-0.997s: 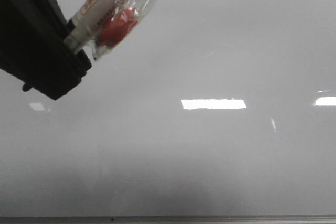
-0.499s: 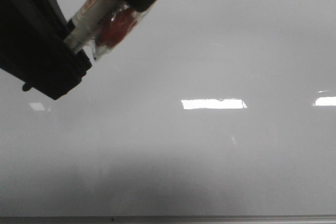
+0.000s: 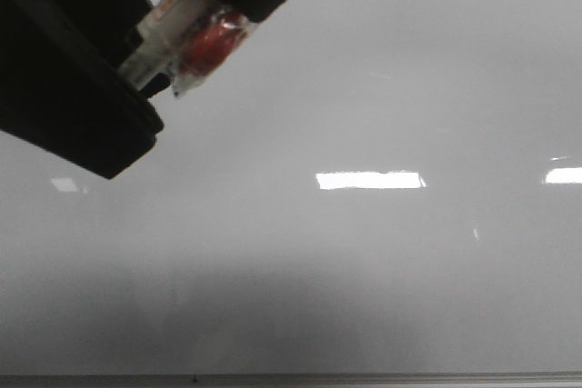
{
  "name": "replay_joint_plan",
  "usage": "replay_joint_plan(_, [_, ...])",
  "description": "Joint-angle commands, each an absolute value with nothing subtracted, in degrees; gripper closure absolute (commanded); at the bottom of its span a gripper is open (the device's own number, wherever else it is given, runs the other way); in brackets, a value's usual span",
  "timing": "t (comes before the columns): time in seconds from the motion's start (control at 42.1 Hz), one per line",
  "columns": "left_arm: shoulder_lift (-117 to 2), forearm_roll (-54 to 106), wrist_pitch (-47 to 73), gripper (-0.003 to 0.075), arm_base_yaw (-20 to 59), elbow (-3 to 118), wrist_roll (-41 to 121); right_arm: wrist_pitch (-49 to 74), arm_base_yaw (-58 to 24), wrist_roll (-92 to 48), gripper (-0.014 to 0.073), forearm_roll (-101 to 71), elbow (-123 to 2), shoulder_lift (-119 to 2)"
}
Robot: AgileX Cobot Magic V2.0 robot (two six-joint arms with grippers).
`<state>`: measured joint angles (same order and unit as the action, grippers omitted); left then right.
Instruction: Write number 9 on whiteboard
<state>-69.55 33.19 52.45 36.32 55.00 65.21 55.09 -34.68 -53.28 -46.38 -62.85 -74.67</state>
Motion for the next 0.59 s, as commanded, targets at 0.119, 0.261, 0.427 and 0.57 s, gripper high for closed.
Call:
replay_joint_plan(0.119, [-64.83, 35.33, 49.26, 0.0223, 35.82, 56.70, 64.50, 52.46, -26.04, -53.87, 0.0657, -49.25, -59.20, -68.99])
replay_joint_plan(0.261, [-60.01, 35.33, 49.26, 0.0430, 31.41, 54.24, 60.46, 47.70, -20.68, -53.87, 0.0657, -50.48, -56.11, -67.12])
replay_joint_plan(0.427, [-51.24, 36.62, 48.16, 0.0690, 24.34, 46.91, 60.21, 44.18, -19.66, -53.87, 0.0657, -51.15, -55.98, -68.10])
replay_joint_plan(0.57, [-40.76, 39.79, 45.09, 0.0739, 18.97, 39.57, 59.46, 39.03, -19.66, -53.87, 0.0657, -52.83, -55.98, -70.30])
